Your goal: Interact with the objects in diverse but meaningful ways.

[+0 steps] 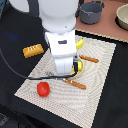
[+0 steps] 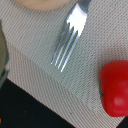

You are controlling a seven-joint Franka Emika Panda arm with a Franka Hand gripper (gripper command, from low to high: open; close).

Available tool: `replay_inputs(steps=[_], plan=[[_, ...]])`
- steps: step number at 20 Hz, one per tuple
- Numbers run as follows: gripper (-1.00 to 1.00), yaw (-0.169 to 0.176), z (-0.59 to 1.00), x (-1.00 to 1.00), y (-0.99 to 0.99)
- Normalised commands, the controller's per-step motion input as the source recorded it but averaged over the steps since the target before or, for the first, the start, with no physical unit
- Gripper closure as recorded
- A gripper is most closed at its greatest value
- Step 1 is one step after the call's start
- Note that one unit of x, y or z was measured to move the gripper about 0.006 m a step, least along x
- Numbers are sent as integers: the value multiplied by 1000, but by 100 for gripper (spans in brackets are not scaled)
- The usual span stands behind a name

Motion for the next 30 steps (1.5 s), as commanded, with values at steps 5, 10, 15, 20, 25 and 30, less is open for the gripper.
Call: replay_inputs(steps=[5, 10, 15, 20, 25, 30], plan=[[-100, -7, 17, 238, -5], [-100, -83, 261, 531, 236], [-100, -97, 248, 581, 418], [-100, -48, 103, 547, 414], [-100, 0, -115, 357, 95], [-100, 0, -131, 341, 0]])
